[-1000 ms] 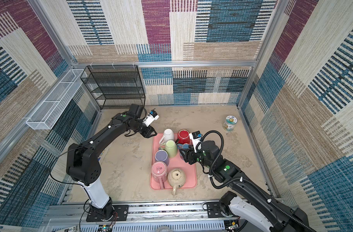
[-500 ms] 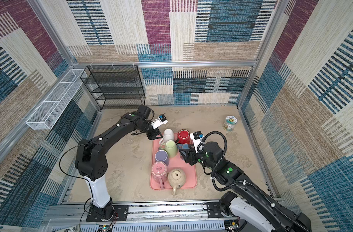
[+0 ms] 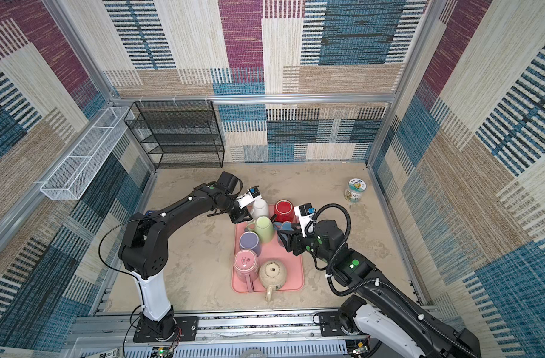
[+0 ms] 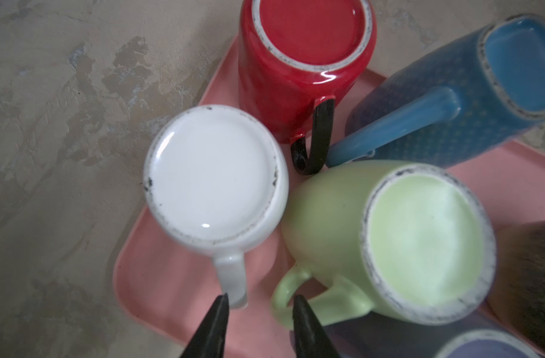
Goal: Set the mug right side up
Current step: 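Lower the left gripper onto the upside-down white mug and close on its base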
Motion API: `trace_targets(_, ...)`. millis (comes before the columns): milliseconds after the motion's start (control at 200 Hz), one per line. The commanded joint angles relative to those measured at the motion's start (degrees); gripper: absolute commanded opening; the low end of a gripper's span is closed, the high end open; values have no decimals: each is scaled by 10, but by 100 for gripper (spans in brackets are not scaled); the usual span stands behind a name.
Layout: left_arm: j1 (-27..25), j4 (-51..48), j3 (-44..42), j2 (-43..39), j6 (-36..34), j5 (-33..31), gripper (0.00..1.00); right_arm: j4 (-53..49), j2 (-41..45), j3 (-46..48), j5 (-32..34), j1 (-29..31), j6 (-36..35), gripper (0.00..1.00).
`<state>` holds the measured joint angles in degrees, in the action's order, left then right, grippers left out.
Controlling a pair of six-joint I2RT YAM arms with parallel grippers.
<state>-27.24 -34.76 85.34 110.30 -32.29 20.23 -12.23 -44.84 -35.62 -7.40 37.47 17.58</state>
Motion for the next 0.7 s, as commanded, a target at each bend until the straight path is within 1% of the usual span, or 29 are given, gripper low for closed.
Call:
trace_targets(0,1,28,-2,7,-5,-9,40,6,3,-3,11,0,3,67)
trace_targets(411,1,36,28,36,-4,-29,39,3,-1,-3,18,0,3,67)
trace_targets(696,2,23,36,44,-7,-19,38,8,-11,0,15,0,3,67)
